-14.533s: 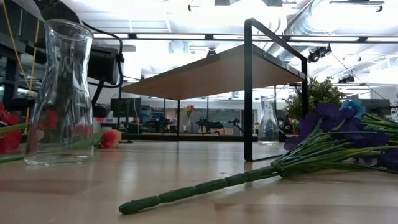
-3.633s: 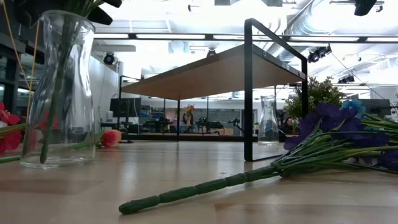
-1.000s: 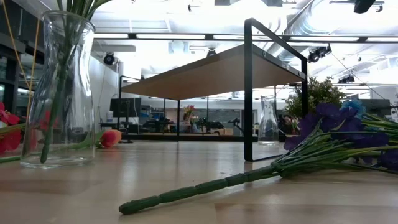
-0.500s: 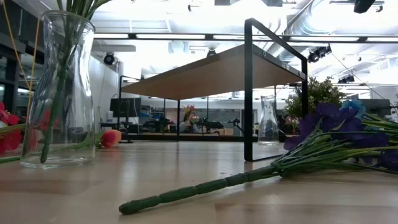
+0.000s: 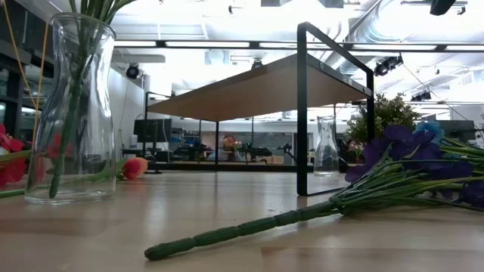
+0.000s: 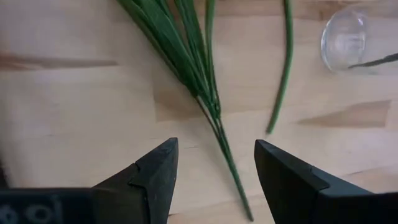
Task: Pick and place flowers into a vace then onto a shelf
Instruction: Put the orange flowers into the bottom transparent vase
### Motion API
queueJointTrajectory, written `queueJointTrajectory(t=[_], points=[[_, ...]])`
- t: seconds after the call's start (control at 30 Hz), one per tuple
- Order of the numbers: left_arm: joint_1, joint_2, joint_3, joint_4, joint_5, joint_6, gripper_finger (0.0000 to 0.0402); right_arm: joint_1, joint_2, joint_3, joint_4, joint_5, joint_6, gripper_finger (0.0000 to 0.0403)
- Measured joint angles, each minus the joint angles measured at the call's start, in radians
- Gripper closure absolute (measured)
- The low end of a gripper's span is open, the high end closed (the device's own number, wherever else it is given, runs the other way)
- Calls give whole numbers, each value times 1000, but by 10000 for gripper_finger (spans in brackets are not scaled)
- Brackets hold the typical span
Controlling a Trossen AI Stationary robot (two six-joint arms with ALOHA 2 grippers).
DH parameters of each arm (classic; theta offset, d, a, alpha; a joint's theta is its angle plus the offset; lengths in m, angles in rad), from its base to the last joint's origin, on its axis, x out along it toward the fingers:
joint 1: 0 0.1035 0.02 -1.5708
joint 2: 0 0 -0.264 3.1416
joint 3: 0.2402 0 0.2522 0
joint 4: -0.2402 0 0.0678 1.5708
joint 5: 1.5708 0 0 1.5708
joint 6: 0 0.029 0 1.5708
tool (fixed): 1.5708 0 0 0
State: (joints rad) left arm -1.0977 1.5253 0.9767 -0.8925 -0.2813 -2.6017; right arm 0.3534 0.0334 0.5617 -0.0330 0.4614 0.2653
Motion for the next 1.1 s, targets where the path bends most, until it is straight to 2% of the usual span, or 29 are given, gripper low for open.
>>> queueJointTrajectory(t=[0.17,0.53,1.1], points=[[28,0,-56,90,1,-1,156,0,0,0,0,0,0,22],[79,4,-73,82,12,13,156,0,0,0,1,0,3,22],[102,158,-68,194,43,18,156,0,0,0,5,-1,4,22]])
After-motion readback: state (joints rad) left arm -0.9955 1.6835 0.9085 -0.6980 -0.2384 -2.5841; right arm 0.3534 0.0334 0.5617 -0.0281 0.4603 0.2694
